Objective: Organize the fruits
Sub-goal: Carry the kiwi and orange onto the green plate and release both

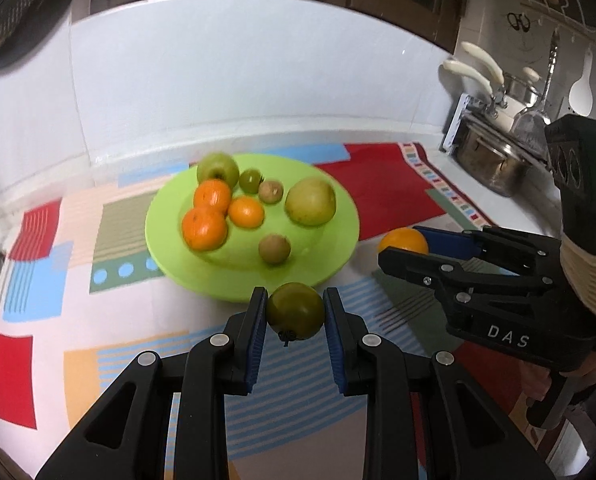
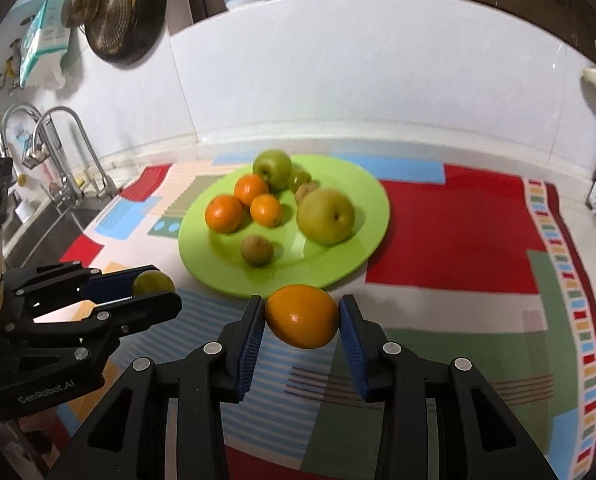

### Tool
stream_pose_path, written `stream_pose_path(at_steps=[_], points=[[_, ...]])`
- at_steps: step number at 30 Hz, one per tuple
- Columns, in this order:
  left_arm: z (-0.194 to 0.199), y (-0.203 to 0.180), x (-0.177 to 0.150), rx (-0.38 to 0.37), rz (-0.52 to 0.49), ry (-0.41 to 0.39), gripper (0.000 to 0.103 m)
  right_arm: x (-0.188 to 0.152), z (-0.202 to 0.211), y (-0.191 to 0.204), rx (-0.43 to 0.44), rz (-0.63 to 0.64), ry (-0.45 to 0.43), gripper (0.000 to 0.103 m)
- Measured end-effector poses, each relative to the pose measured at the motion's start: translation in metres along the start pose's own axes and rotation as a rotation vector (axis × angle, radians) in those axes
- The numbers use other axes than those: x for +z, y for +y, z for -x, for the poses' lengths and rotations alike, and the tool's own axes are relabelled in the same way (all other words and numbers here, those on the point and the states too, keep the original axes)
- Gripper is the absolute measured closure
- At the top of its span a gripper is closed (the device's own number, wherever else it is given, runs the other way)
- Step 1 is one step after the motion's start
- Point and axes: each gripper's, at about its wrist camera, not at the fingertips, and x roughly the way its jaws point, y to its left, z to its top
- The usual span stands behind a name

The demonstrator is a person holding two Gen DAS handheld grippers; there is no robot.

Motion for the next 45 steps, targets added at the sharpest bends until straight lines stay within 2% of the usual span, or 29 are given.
stream_pose_path(at_steps=[7, 18, 27, 37, 45], points=[[0.000, 0.001, 0.026, 0.017, -0.011, -0.051, 0.075, 0.031, 0.016, -0.003, -0.018, 0.032, -0.086, 0.064], [-0.023, 0.011, 0.058, 0.051, -0.026, -0.074, 0.075, 0.072, -0.004, -0.010, -0.027, 0.063, -0.137, 0.064], [-0.054, 0.018, 0.063, 0.052, -0.015, -0.035, 0.075, 0.090, -0.042, -0.025, -0.013, 0.042, -0.122, 0.064], [-0.080, 0.022, 0.066, 0.037, -0.008, -0.001, 0.075, 0.094, -0.083, -0.037, 0.010, 0.021, -0.070, 0.064], [-0.088, 0.019, 0.066, 0.042, -0.010, 0.023, 0.072, 0.089, -0.098, -0.043, 0.034, 0.006, -0.047, 0.064]])
